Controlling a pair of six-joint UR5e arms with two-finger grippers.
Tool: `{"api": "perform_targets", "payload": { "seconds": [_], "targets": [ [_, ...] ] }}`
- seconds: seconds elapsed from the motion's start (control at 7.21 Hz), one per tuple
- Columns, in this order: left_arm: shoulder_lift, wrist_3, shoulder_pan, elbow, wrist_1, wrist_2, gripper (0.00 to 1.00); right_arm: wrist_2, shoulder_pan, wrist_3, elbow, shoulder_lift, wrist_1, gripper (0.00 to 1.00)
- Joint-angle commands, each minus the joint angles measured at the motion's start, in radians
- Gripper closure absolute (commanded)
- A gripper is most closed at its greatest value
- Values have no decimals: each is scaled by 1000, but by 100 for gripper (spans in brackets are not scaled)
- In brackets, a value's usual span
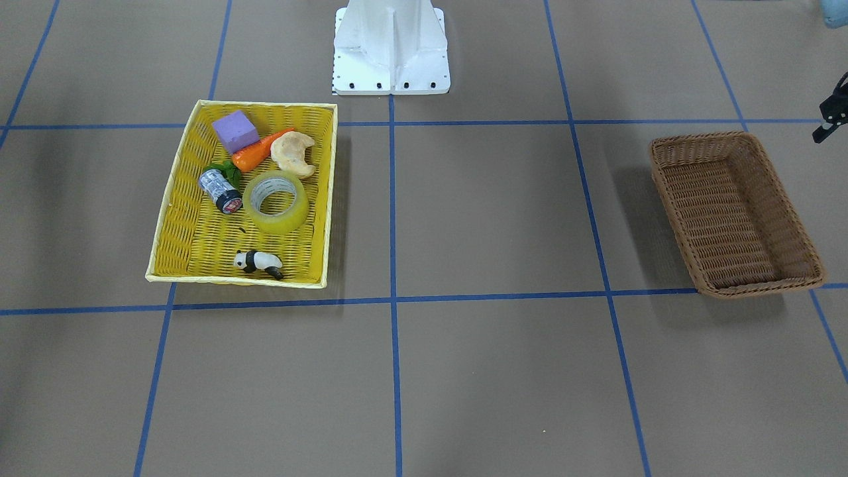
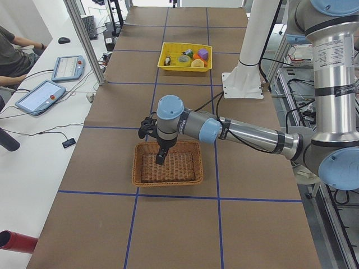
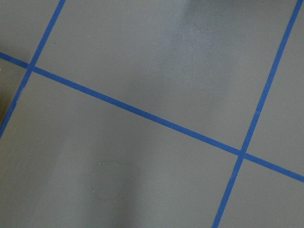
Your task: Move tape to another basket
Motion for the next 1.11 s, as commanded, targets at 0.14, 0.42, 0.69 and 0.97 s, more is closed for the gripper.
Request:
{"api": "perform_targets", "payload": {
  "seconds": [0.14, 0.42, 0.69, 0.97],
  "targets": [
    [-1, 0, 0, -8, -2, -2, 2, 15, -100, 22, -67, -9, 224, 0],
    [1, 0, 0, -13, -2, -2, 2, 2, -212, 119, -68, 26, 353, 0],
    [4, 0, 0, -30, -2, -4, 2, -11, -333, 485, -53, 153, 401, 0],
    [6, 0, 0, -33, -2, -5, 2, -71, -443, 584, 11, 173, 400, 0]
  ]
}}
